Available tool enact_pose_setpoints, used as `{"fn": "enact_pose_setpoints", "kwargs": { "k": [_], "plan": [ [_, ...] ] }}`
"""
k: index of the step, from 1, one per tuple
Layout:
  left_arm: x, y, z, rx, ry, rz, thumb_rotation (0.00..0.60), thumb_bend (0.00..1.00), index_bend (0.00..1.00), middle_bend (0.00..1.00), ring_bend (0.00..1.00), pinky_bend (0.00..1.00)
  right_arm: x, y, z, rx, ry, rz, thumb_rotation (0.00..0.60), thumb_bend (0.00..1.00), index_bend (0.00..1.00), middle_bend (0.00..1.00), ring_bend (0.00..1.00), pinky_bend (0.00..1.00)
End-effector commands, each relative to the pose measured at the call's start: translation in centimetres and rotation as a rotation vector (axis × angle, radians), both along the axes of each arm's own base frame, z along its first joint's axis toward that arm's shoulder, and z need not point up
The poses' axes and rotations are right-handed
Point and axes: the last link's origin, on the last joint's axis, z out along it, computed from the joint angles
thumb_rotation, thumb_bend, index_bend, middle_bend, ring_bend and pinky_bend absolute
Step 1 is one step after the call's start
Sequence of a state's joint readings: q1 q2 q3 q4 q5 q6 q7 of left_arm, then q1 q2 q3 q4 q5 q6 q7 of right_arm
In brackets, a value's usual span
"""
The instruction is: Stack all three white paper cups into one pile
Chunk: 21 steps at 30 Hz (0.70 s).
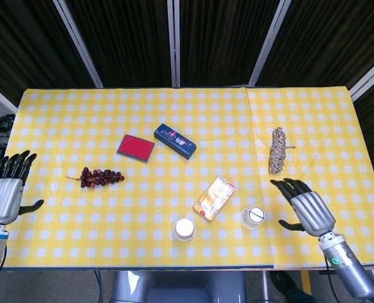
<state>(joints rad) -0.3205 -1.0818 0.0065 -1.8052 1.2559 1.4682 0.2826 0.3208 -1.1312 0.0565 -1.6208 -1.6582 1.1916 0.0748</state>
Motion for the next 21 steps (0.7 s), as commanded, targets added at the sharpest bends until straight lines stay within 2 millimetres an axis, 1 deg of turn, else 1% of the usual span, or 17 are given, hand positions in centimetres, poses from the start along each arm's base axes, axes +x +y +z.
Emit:
{"fn": "enact_pose_setpoints", "kwargs": {
  "k": [1, 4, 8, 15, 21],
  "plan": [
    [0.1, -0.1, -0.2, -0.016, 0.009, -0.006, 0.6, 0.0, 0.0, 0.0, 0.0, 0.0, 1.1, -1.4, -1.7, 0.124, 0.02, 0.078, 0.6, 0.1, 0.18, 0.27, 0.23, 0.23],
    [0.5, 0.0, -0.5, -0.046, 0.009, -0.029, 0.6, 0.0, 0.0, 0.0, 0.0, 0.0, 1.4, -2.0, -2.8, 0.145, 0.061, 0.122, 0.6, 0.11, 0.18, 0.28, 0.24, 0.23],
    [0.6, 0.1, -0.6, -0.048, 0.015, -0.036, 0.6, 0.0, 0.0, 0.0, 0.0, 0.0, 1.5, -2.3, -3.8, 0.173, 0.096, 0.139, 0.6, 0.11, 0.18, 0.28, 0.25, 0.26],
    [0.5, 0.2, -0.2, -0.038, 0.0, -0.03, 0.6, 0.0, 0.0, 0.0, 0.0, 0.0, 1.8, -1.9, -4.9, 0.213, 0.124, 0.149, 0.6, 0.11, 0.19, 0.28, 0.25, 0.26],
    [0.5, 0.2, 0.0, -0.039, -0.008, -0.032, 0.6, 0.0, 0.0, 0.0, 0.0, 0.0, 1.8, -1.6, -5.3, 0.219, 0.144, 0.145, 0.6, 0.12, 0.19, 0.27, 0.25, 0.26]
  ]
}}
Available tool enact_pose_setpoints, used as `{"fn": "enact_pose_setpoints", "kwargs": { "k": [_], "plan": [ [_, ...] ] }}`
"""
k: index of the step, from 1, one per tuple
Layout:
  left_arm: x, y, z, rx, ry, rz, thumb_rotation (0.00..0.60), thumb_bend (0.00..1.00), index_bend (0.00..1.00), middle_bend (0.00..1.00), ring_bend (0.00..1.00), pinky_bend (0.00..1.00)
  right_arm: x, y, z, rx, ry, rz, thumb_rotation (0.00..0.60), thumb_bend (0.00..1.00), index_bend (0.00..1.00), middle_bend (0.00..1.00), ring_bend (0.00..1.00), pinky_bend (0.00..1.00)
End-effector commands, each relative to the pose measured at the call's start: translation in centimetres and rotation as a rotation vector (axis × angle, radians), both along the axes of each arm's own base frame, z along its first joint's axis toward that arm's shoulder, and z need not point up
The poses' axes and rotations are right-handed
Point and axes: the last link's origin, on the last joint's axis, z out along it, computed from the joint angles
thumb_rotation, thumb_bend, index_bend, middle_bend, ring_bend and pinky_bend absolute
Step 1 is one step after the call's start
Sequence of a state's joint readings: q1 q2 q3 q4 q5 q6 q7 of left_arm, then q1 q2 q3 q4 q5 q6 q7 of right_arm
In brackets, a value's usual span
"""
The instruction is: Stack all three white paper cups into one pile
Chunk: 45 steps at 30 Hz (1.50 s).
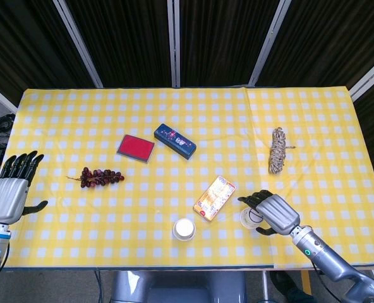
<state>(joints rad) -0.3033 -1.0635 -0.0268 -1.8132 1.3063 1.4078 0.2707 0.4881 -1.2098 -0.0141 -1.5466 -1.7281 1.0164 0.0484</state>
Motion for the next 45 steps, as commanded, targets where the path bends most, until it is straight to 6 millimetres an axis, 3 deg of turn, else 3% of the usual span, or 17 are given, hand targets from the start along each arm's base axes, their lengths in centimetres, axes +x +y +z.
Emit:
{"fn": "enact_pose_setpoints", "kwargs": {
  "k": [1, 6, 15, 24, 30, 36, 40, 45],
  "plan": [
    [0.0, 0.0, 0.1, 0.002, -0.003, -0.001, 0.6, 0.0, 0.0, 0.0, 0.0, 0.0, -0.1, 0.1, -0.2, 0.003, 0.008, -0.004, 0.6, 0.12, 0.2, 0.27, 0.25, 0.26],
    [0.1, 0.0, 0.2, 0.002, -0.009, -0.006, 0.6, 0.0, 0.0, 0.0, 0.0, 0.0, -0.4, 0.0, -0.6, -0.006, 0.014, -0.009, 0.6, 0.16, 0.25, 0.31, 0.28, 0.3],
    [0.1, -0.1, 0.0, -0.006, -0.003, -0.01, 0.6, 0.0, 0.0, 0.0, 0.0, 0.0, -1.2, -0.2, -1.0, -0.019, 0.015, -0.025, 0.6, 0.22, 0.35, 0.46, 0.42, 0.47],
    [0.2, 0.0, -0.1, -0.008, -0.004, -0.009, 0.6, 0.0, 0.0, 0.0, 0.0, 0.0, 0.6, 0.0, 1.0, -0.06, -0.046, 0.021, 0.6, 0.24, 0.36, 0.46, 0.42, 0.48],
    [0.2, 0.0, 0.1, -0.004, -0.011, -0.009, 0.6, 0.0, 0.0, 0.0, 0.0, 0.0, 4.7, 0.3, 3.8, -0.083, -0.126, 0.125, 0.6, 0.25, 0.36, 0.46, 0.42, 0.48],
    [0.4, -0.1, 0.2, -0.008, -0.017, -0.015, 0.6, 0.0, 0.0, 0.0, 0.0, 0.0, 9.5, 0.6, 4.6, -0.018, -0.197, 0.24, 0.6, 0.25, 0.36, 0.46, 0.42, 0.48],
    [0.3, -0.2, 0.5, -0.001, -0.028, -0.015, 0.6, 0.0, 0.0, 0.0, 0.0, 0.0, 13.9, 0.4, 3.0, 0.035, -0.144, 0.377, 0.6, 0.25, 0.36, 0.46, 0.42, 0.48],
    [0.2, -0.1, 0.6, -0.007, -0.034, -0.014, 0.6, 0.0, 0.0, 0.0, 0.0, 0.0, 16.0, 0.4, 0.7, 0.06, -0.084, 0.435, 0.6, 0.25, 0.36, 0.46, 0.42, 0.48]
  ]
}}
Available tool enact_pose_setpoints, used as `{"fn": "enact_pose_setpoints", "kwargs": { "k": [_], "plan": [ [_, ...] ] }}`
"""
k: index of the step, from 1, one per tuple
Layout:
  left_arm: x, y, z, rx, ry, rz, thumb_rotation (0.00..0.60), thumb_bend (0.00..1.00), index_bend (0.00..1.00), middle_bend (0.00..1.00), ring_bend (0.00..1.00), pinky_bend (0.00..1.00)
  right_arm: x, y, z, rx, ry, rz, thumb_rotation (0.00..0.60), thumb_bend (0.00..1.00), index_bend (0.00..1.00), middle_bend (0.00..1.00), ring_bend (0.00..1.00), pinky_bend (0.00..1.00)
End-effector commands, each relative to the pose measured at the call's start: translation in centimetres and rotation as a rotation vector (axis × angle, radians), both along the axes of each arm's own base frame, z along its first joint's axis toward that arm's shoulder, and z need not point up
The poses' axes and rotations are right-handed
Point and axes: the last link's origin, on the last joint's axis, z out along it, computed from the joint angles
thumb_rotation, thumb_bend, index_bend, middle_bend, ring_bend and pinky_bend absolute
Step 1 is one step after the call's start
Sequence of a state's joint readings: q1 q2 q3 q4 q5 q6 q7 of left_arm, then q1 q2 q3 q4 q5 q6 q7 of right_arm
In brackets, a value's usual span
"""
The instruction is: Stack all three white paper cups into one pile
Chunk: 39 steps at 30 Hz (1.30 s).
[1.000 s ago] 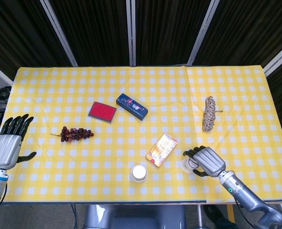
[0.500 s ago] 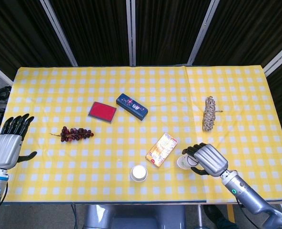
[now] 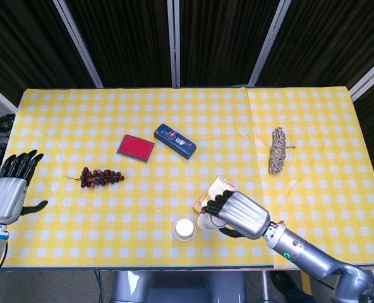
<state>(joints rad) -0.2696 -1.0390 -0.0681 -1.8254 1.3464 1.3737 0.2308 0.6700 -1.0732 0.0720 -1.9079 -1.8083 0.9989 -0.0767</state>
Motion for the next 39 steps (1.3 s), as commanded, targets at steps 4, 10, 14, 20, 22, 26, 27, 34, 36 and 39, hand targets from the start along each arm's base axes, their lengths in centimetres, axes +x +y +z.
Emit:
{"fn": "enact_pose_setpoints", "kwargs": {
  "k": [4, 10, 14, 20, 22, 26, 27, 34, 36, 39],
  "plan": [
    [-0.1, 0.1, 0.2, 0.0, -0.007, 0.002, 0.6, 0.0, 0.0, 0.0, 0.0, 0.0, 3.9, 0.1, -3.1, 0.022, 0.063, 0.101, 0.6, 0.26, 0.36, 0.46, 0.42, 0.48],
    [-0.1, 0.1, 0.2, -0.004, -0.012, 0.001, 0.6, 0.0, 0.0, 0.0, 0.0, 0.0, 5.5, 0.2, -3.8, 0.01, 0.076, 0.131, 0.6, 0.26, 0.36, 0.46, 0.42, 0.48],
    [-0.1, 0.0, 0.2, -0.006, -0.012, 0.001, 0.6, 0.0, 0.0, 0.0, 0.0, 0.0, 6.0, 0.4, -4.3, 0.019, 0.087, 0.133, 0.6, 0.25, 0.36, 0.46, 0.42, 0.48],
    [-0.1, 0.0, 0.3, -0.007, -0.013, -0.002, 0.6, 0.0, 0.0, 0.0, 0.0, 0.0, 6.1, 0.7, -5.2, 0.041, 0.111, 0.133, 0.6, 0.25, 0.36, 0.46, 0.42, 0.48],
    [-0.1, 0.0, 0.3, -0.007, -0.013, -0.002, 0.6, 0.0, 0.0, 0.0, 0.0, 0.0, 6.0, 0.7, -5.5, 0.042, 0.116, 0.13, 0.6, 0.25, 0.36, 0.45, 0.42, 0.48],
    [-0.1, 0.0, 0.3, -0.006, -0.01, -0.003, 0.6, 0.0, 0.0, 0.0, 0.0, 0.0, 6.0, 0.6, -5.8, 0.04, 0.118, 0.126, 0.6, 0.25, 0.36, 0.45, 0.42, 0.48],
    [-0.1, 0.0, 0.3, -0.006, -0.01, -0.004, 0.6, 0.0, 0.0, 0.0, 0.0, 0.0, 6.0, 0.6, -5.8, 0.039, 0.118, 0.127, 0.6, 0.25, 0.35, 0.44, 0.42, 0.48],
    [-0.2, 0.0, 0.2, -0.009, -0.012, -0.002, 0.6, 0.0, 0.0, 0.0, 0.0, 0.0, 5.8, 0.5, -6.2, 0.035, 0.139, 0.133, 0.6, 0.16, 0.17, 0.2, 0.23, 0.27],
    [-0.2, 0.0, 0.3, -0.009, -0.011, -0.002, 0.6, 0.0, 0.0, 0.0, 0.0, 0.0, 5.5, 0.5, -6.2, 0.036, 0.155, 0.128, 0.6, 0.07, 0.07, 0.11, 0.13, 0.18],
    [-0.2, 0.0, 0.2, -0.01, -0.013, -0.001, 0.6, 0.0, 0.0, 0.0, 0.0, 0.0, 5.2, 0.6, -6.1, 0.042, 0.177, 0.112, 0.6, 0.01, 0.02, 0.04, 0.06, 0.12]
  ]
}}
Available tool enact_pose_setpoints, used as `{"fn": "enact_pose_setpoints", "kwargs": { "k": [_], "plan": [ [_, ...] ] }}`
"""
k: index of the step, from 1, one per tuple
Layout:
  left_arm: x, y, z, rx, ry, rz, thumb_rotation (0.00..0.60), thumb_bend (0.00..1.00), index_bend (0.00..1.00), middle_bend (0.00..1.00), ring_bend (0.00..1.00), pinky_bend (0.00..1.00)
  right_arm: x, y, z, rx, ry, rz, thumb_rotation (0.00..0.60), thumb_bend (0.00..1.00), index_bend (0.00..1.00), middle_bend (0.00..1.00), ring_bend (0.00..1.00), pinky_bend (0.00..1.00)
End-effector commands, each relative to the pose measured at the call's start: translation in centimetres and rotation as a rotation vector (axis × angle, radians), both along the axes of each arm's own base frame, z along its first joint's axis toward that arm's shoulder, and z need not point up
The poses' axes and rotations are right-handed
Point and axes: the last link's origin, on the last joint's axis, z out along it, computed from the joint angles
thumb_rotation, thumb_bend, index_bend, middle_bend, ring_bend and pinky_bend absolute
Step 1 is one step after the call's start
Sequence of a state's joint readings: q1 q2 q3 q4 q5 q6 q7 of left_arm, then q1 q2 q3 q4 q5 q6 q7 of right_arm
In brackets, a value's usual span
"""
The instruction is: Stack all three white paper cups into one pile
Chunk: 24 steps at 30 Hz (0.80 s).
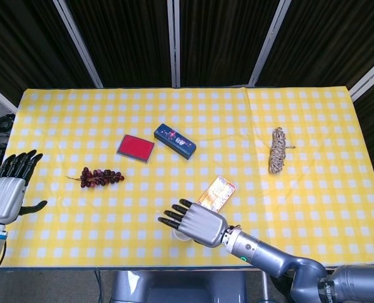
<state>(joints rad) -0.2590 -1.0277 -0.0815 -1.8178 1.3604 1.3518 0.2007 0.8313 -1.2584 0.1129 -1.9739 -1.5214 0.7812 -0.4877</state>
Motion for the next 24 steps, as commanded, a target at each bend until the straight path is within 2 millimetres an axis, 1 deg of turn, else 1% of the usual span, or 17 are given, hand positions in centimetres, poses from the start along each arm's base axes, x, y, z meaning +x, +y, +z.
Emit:
{"fn": "enact_pose_setpoints", "kwargs": {
  "k": [1, 4, 5, 8, 9, 13, 18, 19, 23, 24],
  "plan": [
    [0.0, 0.0, 0.0, -0.001, -0.001, 0.001, 0.6, 0.0, 0.0, 0.0, 0.0, 0.0, -0.3, 0.1, 0.1, -0.002, 0.025, -0.013, 0.6, 0.01, 0.02, 0.04, 0.06, 0.12],
    [0.0, 0.0, 0.0, -0.003, 0.0, 0.0, 0.6, 0.0, 0.0, 0.0, 0.0, 0.0, -0.7, 0.2, 0.3, -0.015, 0.037, -0.019, 0.6, 0.01, 0.02, 0.03, 0.05, 0.11],
    [0.0, 0.0, 0.0, -0.004, 0.001, 0.001, 0.6, 0.0, 0.0, 0.0, 0.0, 0.0, -1.4, 0.3, 0.6, -0.028, 0.049, -0.029, 0.6, 0.01, 0.02, 0.03, 0.04, 0.11],
    [-0.1, 0.0, 0.0, -0.003, 0.0, 0.002, 0.6, 0.0, 0.0, 0.0, 0.0, 0.0, -2.4, 0.4, 1.3, -0.058, 0.055, -0.039, 0.6, 0.01, 0.02, 0.02, 0.04, 0.09],
    [-0.1, 0.0, 0.0, -0.002, 0.001, 0.002, 0.6, 0.0, 0.0, 0.0, 0.0, 0.0, -3.1, 0.2, 1.9, -0.088, 0.06, -0.047, 0.6, 0.01, 0.02, 0.02, 0.03, 0.08],
    [-0.1, 0.0, 0.0, 0.001, 0.001, 0.001, 0.6, 0.0, 0.0, 0.0, 0.0, 0.0, -4.7, 0.0, 3.1, -0.142, 0.059, -0.068, 0.6, 0.01, 0.01, 0.01, 0.01, 0.04],
    [-0.2, -0.1, 0.0, 0.018, -0.003, -0.012, 0.6, 0.0, 0.0, 0.0, 0.0, 0.0, -8.7, -0.7, 6.5, -0.282, 0.019, -0.135, 0.6, 0.01, 0.01, 0.01, 0.0, 0.02],
    [-0.4, -0.2, -0.1, 0.025, -0.007, -0.015, 0.6, 0.0, 0.0, 0.0, 0.0, 0.0, -9.9, -0.9, 7.6, -0.332, -0.001, -0.153, 0.6, 0.01, 0.02, 0.01, 0.0, 0.01],
    [-0.8, -0.6, -0.2, 0.04, -0.022, -0.015, 0.6, 0.0, 0.0, 0.0, 0.0, 0.0, -14.1, -1.0, 10.6, -0.472, -0.06, -0.232, 0.6, 0.0, 0.01, 0.0, 0.0, 0.0],
    [-1.0, -0.8, -0.3, 0.04, -0.022, -0.014, 0.6, 0.0, 0.0, 0.0, 0.0, 0.0, -15.4, -0.9, 11.4, -0.509, -0.08, -0.267, 0.6, 0.0, 0.01, 0.0, 0.0, 0.0]
  ]
}}
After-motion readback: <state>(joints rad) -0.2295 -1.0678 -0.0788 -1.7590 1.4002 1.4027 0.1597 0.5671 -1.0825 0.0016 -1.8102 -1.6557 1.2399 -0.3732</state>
